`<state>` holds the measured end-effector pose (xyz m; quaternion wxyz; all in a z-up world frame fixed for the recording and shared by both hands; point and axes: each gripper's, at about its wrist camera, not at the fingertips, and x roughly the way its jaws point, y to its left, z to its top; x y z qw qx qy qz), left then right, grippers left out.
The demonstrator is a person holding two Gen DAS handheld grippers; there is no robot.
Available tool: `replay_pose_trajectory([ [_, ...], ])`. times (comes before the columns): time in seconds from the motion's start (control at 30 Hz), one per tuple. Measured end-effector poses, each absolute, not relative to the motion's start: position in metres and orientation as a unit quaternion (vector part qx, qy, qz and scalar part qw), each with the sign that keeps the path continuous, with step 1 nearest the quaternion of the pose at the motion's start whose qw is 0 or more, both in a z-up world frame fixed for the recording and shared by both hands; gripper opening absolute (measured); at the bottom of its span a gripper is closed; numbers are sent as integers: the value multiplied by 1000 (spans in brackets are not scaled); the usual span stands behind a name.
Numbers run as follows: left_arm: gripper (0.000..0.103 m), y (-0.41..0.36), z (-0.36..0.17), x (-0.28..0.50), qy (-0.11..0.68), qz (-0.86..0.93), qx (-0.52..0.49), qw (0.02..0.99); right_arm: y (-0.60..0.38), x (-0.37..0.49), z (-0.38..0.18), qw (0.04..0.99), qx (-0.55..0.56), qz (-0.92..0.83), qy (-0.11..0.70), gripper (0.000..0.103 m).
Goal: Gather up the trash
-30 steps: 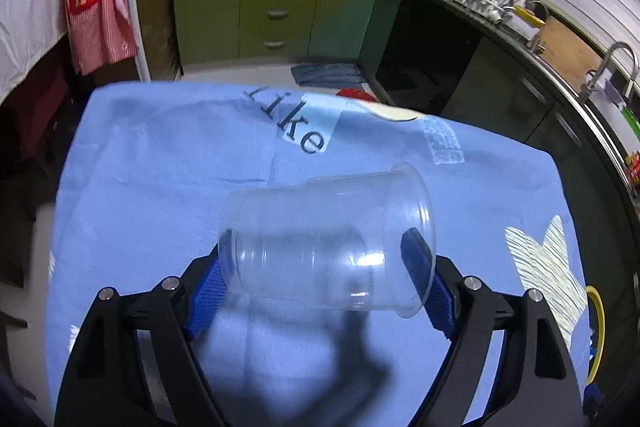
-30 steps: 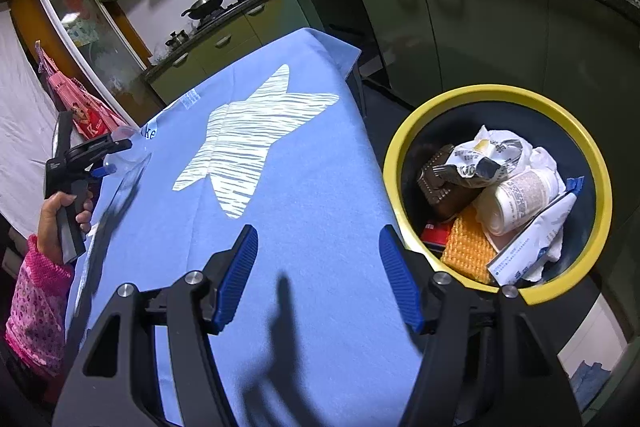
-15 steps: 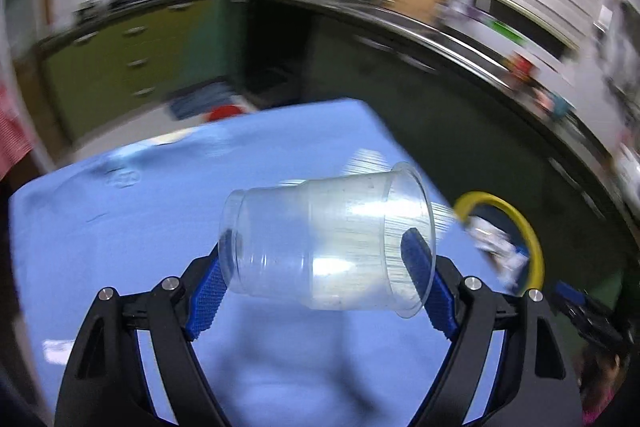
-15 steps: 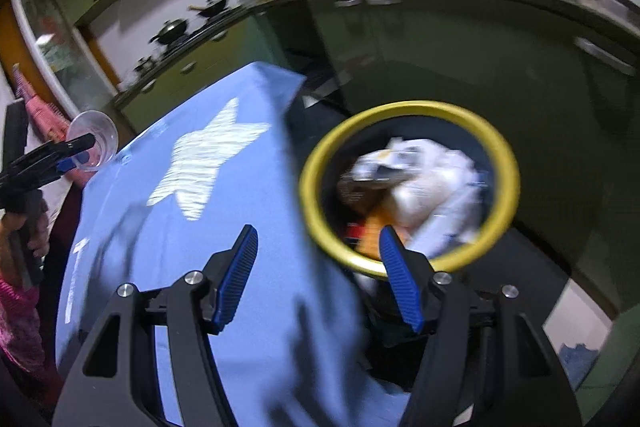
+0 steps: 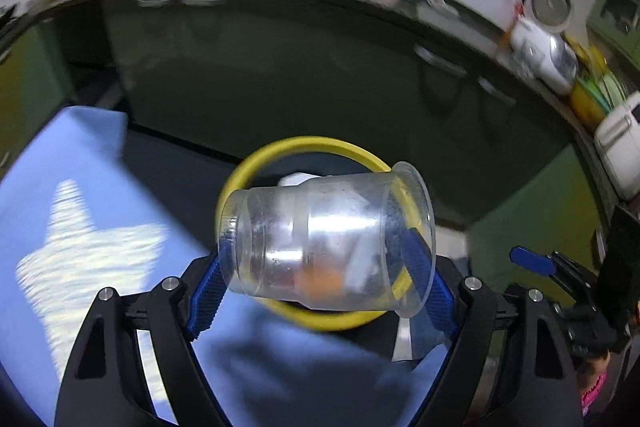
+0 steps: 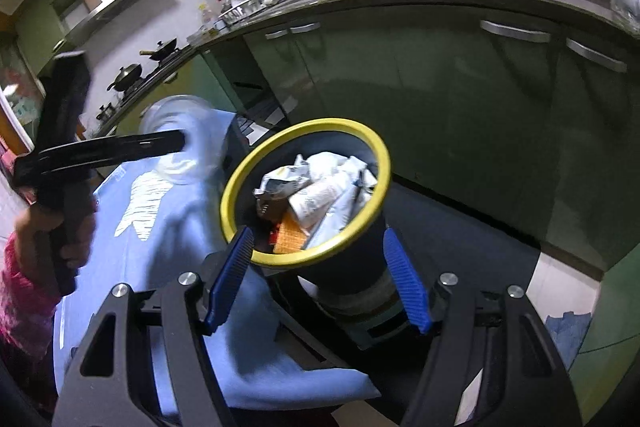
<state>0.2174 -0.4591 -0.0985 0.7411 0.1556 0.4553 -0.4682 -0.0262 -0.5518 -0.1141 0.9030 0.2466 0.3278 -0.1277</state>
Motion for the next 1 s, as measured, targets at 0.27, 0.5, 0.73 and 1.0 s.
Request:
replay_pose_trajectory([
  [0.27, 82, -500, -131, 217, 496, -450, 187, 719, -574, -33, -132, 892, 269, -141, 334, 65],
  [0.5, 94, -501, -140, 224, 505, -433, 178, 725, -571, -27, -138, 891, 275, -127, 338, 65],
  [0.73, 94, -423, -92, 221, 440, -428, 117, 781, -569, -30, -134, 894, 274, -123, 332, 65],
  [1.0, 99, -270, -30, 175, 312, -334, 83, 886, -524, -12, -116, 908, 235, -78, 340, 68],
])
